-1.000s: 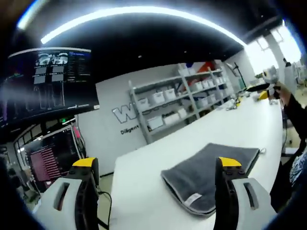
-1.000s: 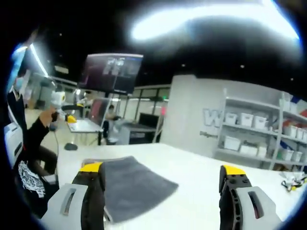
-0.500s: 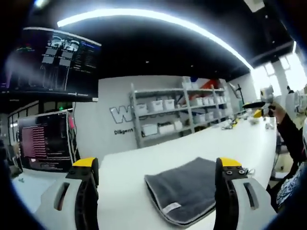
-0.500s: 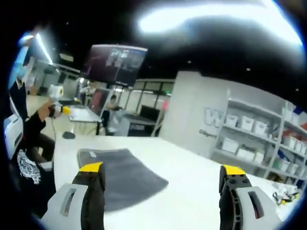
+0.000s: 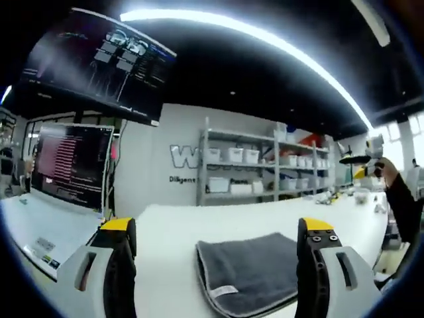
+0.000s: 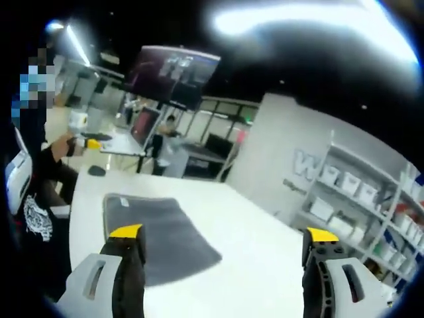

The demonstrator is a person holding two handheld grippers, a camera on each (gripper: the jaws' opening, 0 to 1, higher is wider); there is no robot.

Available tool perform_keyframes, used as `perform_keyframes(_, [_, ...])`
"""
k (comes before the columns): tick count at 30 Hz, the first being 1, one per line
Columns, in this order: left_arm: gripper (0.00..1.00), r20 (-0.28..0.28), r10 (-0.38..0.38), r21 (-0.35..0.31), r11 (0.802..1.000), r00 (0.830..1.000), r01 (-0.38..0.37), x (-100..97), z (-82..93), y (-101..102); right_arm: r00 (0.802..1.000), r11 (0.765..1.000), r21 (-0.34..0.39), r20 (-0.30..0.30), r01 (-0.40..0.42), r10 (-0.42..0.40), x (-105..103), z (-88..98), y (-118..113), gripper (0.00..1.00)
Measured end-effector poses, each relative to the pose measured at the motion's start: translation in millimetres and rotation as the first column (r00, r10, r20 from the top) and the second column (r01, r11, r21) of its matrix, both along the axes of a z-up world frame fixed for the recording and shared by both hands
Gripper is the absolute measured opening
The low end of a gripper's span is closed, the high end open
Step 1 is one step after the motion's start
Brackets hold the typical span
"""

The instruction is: Open the folded towel by lifting each exposed corner and separating the folded layers until the towel lies flat within the target outline without major curled edges

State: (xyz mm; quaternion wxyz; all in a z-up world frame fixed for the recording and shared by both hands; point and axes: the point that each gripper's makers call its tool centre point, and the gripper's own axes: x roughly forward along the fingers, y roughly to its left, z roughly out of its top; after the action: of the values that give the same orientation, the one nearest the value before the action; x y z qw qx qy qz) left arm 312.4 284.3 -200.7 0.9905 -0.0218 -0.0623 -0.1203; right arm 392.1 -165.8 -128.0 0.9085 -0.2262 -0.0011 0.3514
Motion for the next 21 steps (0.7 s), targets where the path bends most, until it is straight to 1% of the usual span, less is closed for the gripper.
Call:
perform_keyframes(1, [0.99,-0.006,0.009,0.024,1.0,1.0,-0.008,0.1,-2.1,-1,1.0,1.0,-0.016,0.0,-0.006,0.006,2,0.9,2,0.99])
perform_keyframes(3, [0.99,-0.008,0.006,0.035,0.999,1.0,-0.006,-0.7,-3.7,-4,1.0,0.999,-0.045,-0.005,-0.016,0.015,6,3.1,5,0.98])
perform_keyframes(6, [0.98,-0.021,-0.03,0.036,0.999,0.999,0.031,-2.2,-6.8,-12,0.999,0.996,-0.077,-0.011,-0.034,0.033,14,9.4,11,0.98])
perform_keyframes(8, [0.99,-0.027,-0.029,0.038,0.999,0.999,0.03,-1.0,-9.8,-15,0.999,0.995,-0.09,-0.014,-0.042,0.041,21,15.9,15,0.97])
perform_keyframes(9, [0.99,-0.032,-0.013,0.053,0.998,0.999,0.015,0.2,-12.3,-12,0.999,0.994,-0.101,-0.014,-0.044,0.043,26,18.8,17,0.97])
perform_keyframes(10, [0.97,-0.036,-0.006,0.085,0.996,0.999,0.009,0.7,-15.6,-12,0.999,0.993,-0.111,-0.015,-0.044,0.043,30,21.6,19,0.97])
perform_keyframes(11, [0.97,-0.046,-0.004,0.102,0.995,0.999,0.009,1.5,-19.1,-13,0.999,0.991,-0.123,-0.016,-0.044,0.042,35,23.9,21,0.97])
perform_keyframes(15, [0.96,-0.065,-0.016,0.089,0.996,0.998,0.022,2.4,-27.3,-15,0.998,0.983,-0.173,-0.03,-0.067,0.063,51,28.3,35,0.96])
perform_keyframes(16, [0.96,-0.069,-0.019,0.085,0.996,0.997,0.025,2.0,-29.4,-16,0.997,0.982,-0.174,-0.035,-0.074,0.069,55,29.3,39,0.95])
perform_keyframes(18, [0.95,-0.074,-0.01,0.074,0.997,0.997,0.015,1.8,-32.8,-13,0.996,0.979,-0.187,-0.061,-0.077,0.066,62,25.8,45,0.93])
perform_keyframes(21, [0.94,-0.083,-0.002,0.055,0.998,0.997,0.006,0.5,-38.9,-12,0.994,0.966,-0.237,-0.069,-0.104,0.09,68,18.7,55,0.94])
